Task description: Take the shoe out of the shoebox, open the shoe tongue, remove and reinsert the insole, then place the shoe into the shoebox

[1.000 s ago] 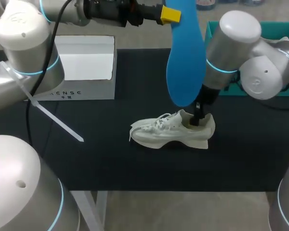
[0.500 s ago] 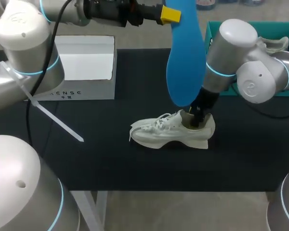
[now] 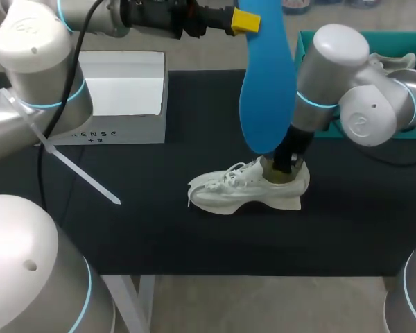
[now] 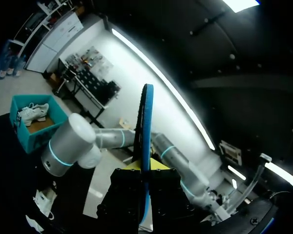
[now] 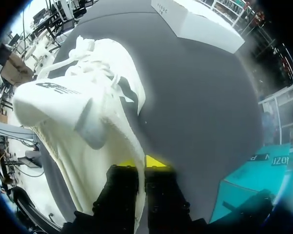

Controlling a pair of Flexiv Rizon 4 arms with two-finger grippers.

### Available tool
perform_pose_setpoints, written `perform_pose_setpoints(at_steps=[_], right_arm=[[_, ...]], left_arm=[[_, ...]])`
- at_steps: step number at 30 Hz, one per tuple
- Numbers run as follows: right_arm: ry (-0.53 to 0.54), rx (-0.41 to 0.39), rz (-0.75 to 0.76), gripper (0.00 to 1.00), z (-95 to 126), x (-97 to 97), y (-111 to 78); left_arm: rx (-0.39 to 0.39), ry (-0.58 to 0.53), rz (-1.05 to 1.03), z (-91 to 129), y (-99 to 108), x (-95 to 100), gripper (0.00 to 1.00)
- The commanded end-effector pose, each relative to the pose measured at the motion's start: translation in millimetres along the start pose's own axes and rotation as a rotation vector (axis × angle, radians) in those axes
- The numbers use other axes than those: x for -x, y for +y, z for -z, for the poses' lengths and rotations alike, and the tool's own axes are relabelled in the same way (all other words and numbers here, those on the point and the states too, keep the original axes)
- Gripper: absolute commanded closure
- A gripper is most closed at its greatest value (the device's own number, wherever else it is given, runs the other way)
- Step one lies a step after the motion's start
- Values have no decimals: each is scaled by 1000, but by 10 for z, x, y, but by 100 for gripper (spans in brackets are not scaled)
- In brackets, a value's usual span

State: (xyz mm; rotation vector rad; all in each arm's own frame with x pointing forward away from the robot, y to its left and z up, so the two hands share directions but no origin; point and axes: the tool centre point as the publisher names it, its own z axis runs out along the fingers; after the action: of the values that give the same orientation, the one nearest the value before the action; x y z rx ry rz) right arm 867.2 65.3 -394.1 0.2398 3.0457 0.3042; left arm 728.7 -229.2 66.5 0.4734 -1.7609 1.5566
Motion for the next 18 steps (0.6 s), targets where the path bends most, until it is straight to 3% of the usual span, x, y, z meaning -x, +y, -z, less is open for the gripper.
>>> perform_pose_setpoints(at_steps=[1,9,14,18], right_arm=[[-15,1,-2,100,116,-11,5],[-85,-4,-11,100,535,86,-56],[-128,-14,-43,100,840,147,-245],[-103,-19,-62,100,961,175,-382]], left_arm=[[2,-2,0,1,1,-2,100],[2,-2,0,1,1,-2,100],[2,-2,0,1,1,-2,100],[2,-2,0,1,1,-2,100]])
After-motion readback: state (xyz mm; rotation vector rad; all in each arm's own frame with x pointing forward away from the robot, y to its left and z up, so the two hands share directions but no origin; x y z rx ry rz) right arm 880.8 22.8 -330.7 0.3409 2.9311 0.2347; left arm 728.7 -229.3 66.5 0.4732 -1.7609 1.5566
